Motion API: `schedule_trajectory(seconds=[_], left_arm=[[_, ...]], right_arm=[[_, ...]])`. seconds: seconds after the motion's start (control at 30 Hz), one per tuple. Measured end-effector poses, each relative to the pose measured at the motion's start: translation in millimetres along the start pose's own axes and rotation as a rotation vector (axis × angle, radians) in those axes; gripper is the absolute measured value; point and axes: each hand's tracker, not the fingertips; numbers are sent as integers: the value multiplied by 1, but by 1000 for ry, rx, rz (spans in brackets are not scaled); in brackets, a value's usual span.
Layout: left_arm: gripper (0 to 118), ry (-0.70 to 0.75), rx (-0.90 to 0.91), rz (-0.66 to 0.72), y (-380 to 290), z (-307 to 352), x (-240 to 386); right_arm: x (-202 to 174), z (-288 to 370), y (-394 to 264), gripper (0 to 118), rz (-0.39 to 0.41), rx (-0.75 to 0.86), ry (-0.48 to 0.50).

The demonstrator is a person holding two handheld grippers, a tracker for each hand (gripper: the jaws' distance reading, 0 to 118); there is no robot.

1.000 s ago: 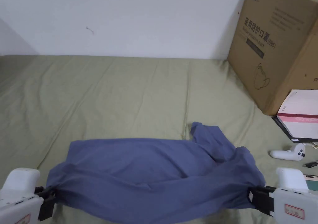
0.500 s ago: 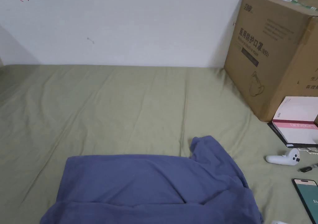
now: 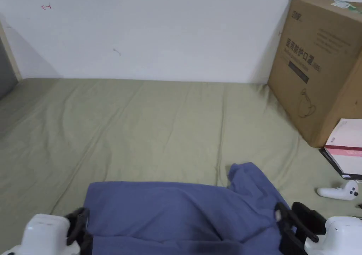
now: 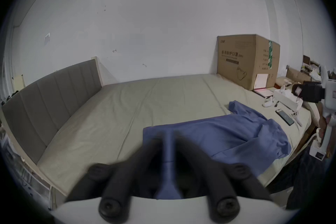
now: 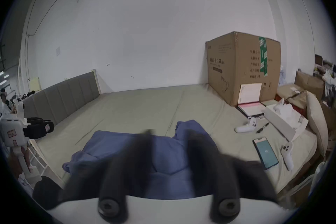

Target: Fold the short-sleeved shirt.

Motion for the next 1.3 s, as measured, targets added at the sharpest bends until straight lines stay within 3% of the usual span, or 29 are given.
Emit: schedule_trajectory(seconds=[0.07, 0.2, 0.33, 0.4, 0.43, 0.47, 0.5, 0.53, 0.57, 0.7, 0.83, 0.87, 0.9, 0.93, 0.97, 1.0, 1.13, 1.17, 1.2, 1.23, 1.3], left_arm=[[3, -51, -46, 32, 1, -16, -5], [3, -17, -155, 20, -5, -72, -22], [3, 9, -273, 93, -16, -156, -56], [3, 44, -322, 56, -18, -204, -66], [12, 66, -348, 26, -18, -223, -70], [38, 103, -354, -10, -20, -244, -74], [85, 108, -384, -24, -21, -259, -72], [106, 114, -418, -18, -24, -278, -75], [110, 106, -429, -4, -28, -293, -77], [102, 119, -553, -47, -48, -331, -73], [63, 70, -567, -44, -46, -317, -54], [45, 61, -563, -38, -41, -312, -50], [17, 40, -560, -34, -32, -307, -50], [6, 36, -545, -54, -27, -299, -46], [7, 39, -519, -72, -21, -291, -41], [7, 35, -504, -63, -16, -283, -38], [7, -8, -445, -44, 11, -252, -37], [7, -11, -443, -44, 14, -252, -43], [7, -14, -440, -45, 18, -248, -44], [7, -20, -440, -45, 21, -245, -44], [7, -28, -438, -35, 23, -244, -48]], right_arm=[[-1, -5, 1, 11, -3, 6, -2], [2, -16, 1, 11, -30, -33, 19], [9, -30, -5, 11, -16, -78, 5], [15, -39, -8, 11, -18, -104, -12], [18, -43, -10, 11, -20, -117, -16], [21, -48, -11, 11, -18, -136, -26], [24, -52, -13, 11, -17, -147, -35], [28, -58, -14, 11, -17, -172, -42], [33, -64, -16, 11, -15, -197, -54], [57, -98, -20, 11, -7, -277, -114], [89, -171, -19, 16, 29, -404, -178], [98, -197, -19, 28, 34, -457, -169], [107, -221, -20, 61, 27, -506, -165], [114, -246, -23, 89, 22, -566, -174], [123, -272, -27, 104, 22, -640, -171], [129, -292, -31, 106, 21, -665, -188], [141, -351, -42, 105, 57, -754, -234], [142, -361, -46, 98, 56, -795, -225], [143, -368, -49, 73, 52, -834, -227], [140, -368, -49, 73, 53, -880, -234], [136, -360, -41, 58, -46, -858, -206]])
